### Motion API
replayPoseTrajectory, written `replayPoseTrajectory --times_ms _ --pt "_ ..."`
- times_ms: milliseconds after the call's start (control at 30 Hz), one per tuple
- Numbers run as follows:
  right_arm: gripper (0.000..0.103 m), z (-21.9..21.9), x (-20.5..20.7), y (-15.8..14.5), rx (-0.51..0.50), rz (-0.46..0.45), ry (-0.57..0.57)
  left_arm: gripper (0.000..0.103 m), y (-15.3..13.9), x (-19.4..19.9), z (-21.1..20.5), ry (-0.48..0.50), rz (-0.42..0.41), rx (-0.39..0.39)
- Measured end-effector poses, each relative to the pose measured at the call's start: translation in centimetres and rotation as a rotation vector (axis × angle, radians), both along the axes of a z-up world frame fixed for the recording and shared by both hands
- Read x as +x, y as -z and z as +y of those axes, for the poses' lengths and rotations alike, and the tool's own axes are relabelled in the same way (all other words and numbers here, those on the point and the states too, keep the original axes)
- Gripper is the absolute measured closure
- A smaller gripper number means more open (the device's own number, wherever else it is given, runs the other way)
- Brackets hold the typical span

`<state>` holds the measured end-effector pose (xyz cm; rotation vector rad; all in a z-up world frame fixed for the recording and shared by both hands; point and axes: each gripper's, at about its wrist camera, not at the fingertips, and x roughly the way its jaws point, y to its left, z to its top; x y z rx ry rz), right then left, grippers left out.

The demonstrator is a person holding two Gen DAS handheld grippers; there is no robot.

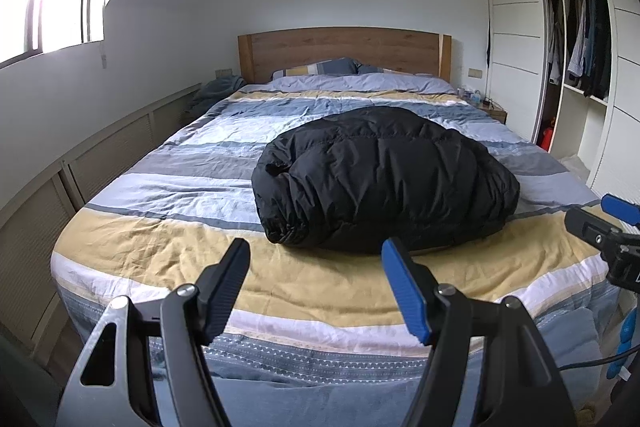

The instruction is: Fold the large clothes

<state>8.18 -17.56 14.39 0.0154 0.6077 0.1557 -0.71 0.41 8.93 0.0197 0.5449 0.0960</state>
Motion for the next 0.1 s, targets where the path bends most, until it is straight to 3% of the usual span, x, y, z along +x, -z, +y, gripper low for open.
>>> replayPoseTrajectory --times_ms 100 --pt "0.003 0.16 0.25 0.29 -0.003 0.007 0.001 0.036 0.32 0.31 0.14 -0.001 0.009 -0.006"
